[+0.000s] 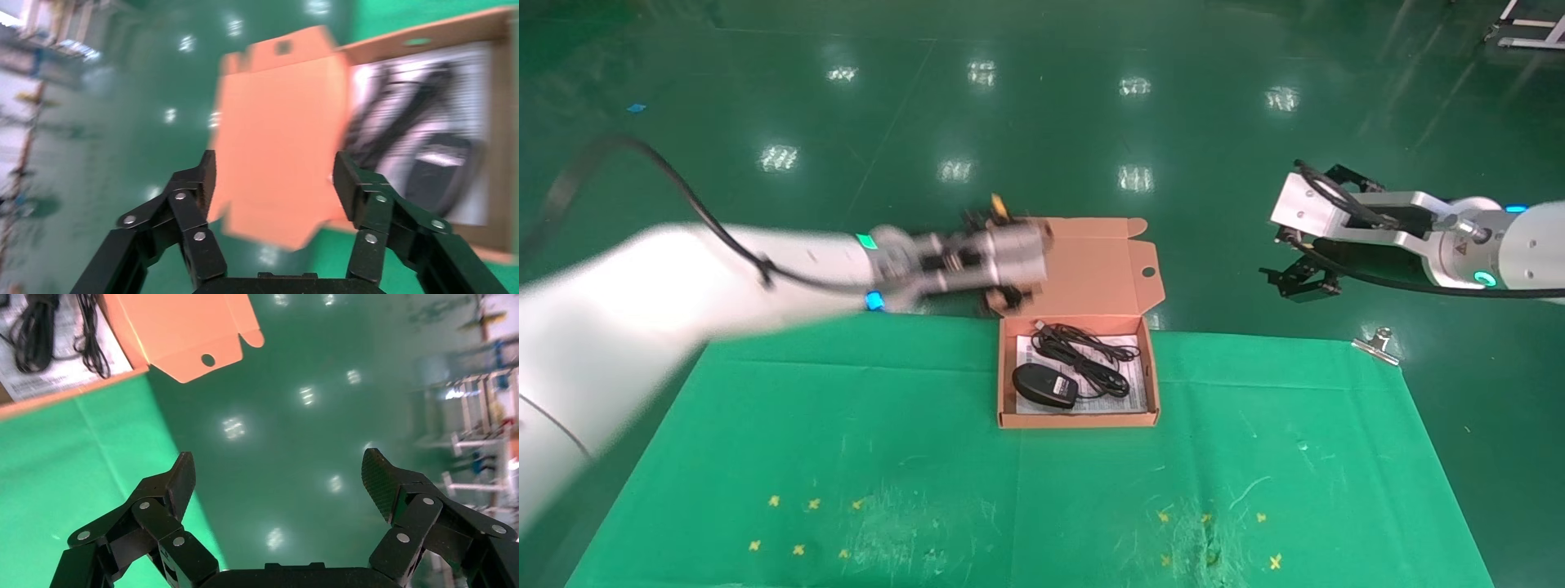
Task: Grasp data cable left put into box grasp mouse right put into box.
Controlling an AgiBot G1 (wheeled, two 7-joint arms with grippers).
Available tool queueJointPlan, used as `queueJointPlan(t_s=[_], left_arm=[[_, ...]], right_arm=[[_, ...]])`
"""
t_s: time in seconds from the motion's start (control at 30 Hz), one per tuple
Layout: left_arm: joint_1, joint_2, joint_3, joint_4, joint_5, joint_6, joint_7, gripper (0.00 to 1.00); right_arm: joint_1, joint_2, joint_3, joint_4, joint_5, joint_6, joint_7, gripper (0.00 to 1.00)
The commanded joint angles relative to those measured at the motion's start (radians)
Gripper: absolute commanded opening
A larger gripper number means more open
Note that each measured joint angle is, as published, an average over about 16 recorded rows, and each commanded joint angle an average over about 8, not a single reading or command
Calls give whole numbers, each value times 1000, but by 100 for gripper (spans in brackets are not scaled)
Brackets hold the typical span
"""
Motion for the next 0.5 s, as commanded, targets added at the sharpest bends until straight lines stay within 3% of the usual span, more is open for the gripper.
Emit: queueJointPlan(t_s=[0.03,0.23,0.5], left_arm=[[-30,-11,-4,-2,6,-9,-28,100],[-33,-43,-42,-26,-24,8,-57,100],[50,-127,-146,-105,-123,129,-91,100]], right_arm=[[8,3,0,14,-10,2,-9,100],[2,7,11,29,-2,-17,-21,100],[-80,31,109,54,143,-109,-56,100]])
